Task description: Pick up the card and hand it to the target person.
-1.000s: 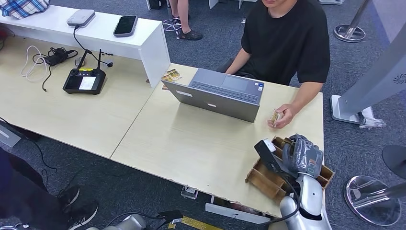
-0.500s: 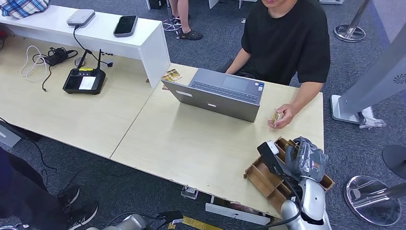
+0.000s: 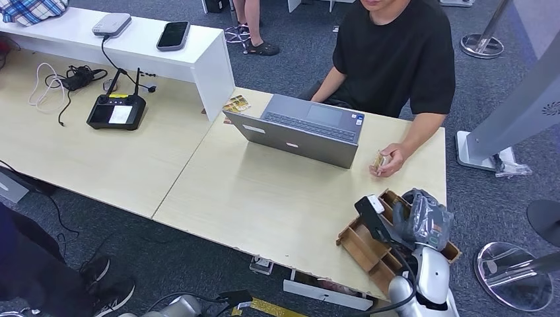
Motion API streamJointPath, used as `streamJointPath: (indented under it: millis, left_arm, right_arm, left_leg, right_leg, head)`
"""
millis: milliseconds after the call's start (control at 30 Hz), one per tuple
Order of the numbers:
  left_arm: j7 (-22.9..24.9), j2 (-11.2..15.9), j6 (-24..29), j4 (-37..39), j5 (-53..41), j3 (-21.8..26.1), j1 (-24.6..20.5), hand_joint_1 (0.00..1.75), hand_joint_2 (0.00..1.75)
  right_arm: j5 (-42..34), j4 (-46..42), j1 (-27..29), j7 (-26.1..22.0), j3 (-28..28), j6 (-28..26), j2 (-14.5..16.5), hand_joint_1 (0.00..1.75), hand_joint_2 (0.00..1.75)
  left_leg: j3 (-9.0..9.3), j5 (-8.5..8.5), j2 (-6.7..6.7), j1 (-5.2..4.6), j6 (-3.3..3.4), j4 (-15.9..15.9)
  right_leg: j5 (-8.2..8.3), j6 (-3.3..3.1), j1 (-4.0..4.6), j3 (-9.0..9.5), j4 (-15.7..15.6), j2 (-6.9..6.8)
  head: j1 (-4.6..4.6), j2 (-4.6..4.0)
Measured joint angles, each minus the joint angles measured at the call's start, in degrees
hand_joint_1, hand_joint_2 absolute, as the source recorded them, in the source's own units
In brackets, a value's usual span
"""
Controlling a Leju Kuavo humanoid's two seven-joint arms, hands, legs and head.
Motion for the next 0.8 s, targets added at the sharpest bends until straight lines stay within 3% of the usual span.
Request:
streamJointPath:
  millis: [800]
  left_arm:
    - [0.0, 0.0, 0.2, 0.0, 0.3, 0.0, 0.0, 0.00, 0.00]
  right_arm:
    - [1.1, -2.8, 1.0, 0.3, 0.9, 0.3, -0.1, 1.49, 1.75]
  left_leg:
    - [-0.01, -0.01, 0.00, 0.00, 0.01, 0.0]
  right_leg:
    - [0.00, 0.00, 0.00, -0.02, 0.0, 0.00]
  head:
    - [0.00, 0.00]
